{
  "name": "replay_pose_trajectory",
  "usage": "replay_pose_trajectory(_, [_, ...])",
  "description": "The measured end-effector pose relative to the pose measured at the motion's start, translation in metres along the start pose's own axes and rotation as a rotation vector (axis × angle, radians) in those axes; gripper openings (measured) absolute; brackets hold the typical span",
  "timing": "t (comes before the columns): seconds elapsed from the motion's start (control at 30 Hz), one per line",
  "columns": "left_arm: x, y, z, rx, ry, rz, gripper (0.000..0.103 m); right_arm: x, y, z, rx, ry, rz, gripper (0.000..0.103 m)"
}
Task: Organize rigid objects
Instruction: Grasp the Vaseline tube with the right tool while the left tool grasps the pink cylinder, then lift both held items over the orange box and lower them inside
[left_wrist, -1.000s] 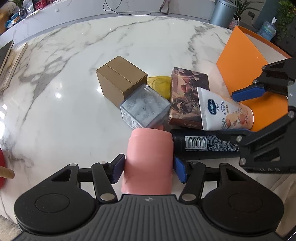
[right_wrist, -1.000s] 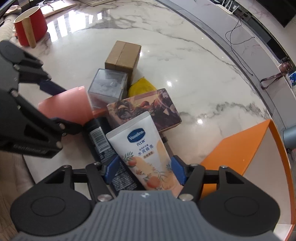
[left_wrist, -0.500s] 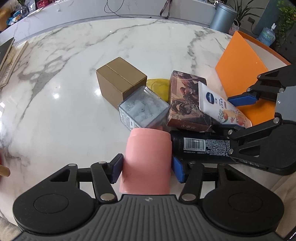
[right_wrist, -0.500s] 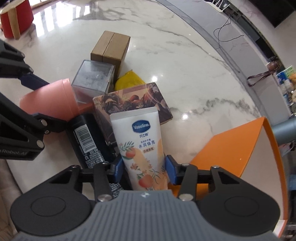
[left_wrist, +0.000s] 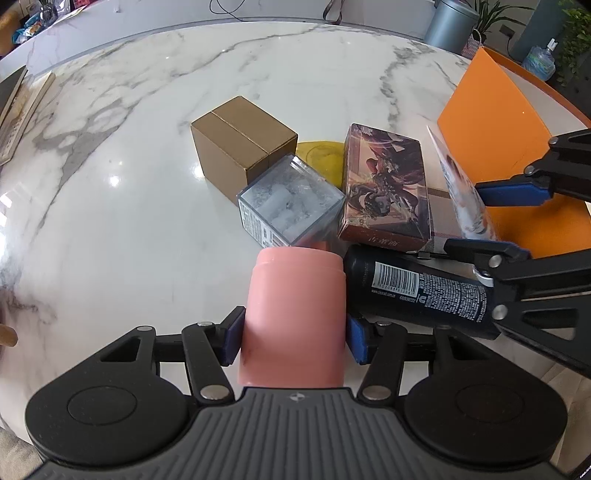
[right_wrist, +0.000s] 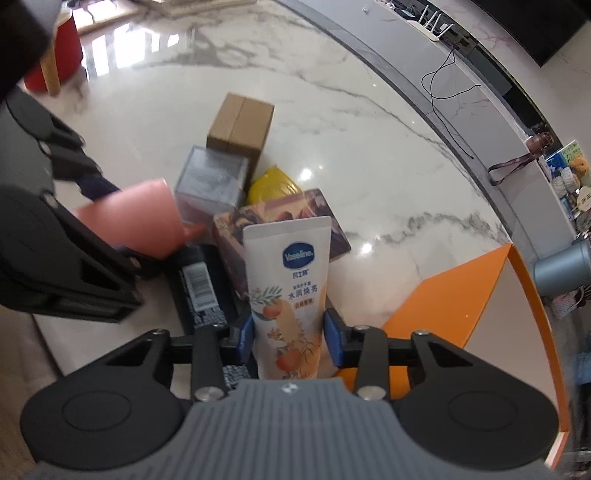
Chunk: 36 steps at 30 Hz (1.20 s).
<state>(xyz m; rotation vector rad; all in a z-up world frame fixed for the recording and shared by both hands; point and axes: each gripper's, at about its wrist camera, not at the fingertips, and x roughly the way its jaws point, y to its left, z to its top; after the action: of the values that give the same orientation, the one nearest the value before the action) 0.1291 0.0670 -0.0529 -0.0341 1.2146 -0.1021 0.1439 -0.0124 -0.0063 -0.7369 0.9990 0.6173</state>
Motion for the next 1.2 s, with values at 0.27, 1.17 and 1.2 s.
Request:
replay_pose_trajectory(0.27, [-0.011,0.0,-0.001,-0.004,-0.061,-0.02,0.063,-0.015,-0.004,0.003,0.076,-0.044,0.066,0.02])
replay_pose_trajectory(1.17, [-0.071,-0.024,0.004,0.017,-0.293,-0.126,0.062,-0.074,-0.033,-0.018,0.221,-0.225,0.064,0.018])
replay_pose_trajectory(1.2, [-0.076,-0.028,0.007,0.026,-0.307,-0.129,0.062,-0.079,-0.035,-0.021,0.226,-0.239,0.056,0.018])
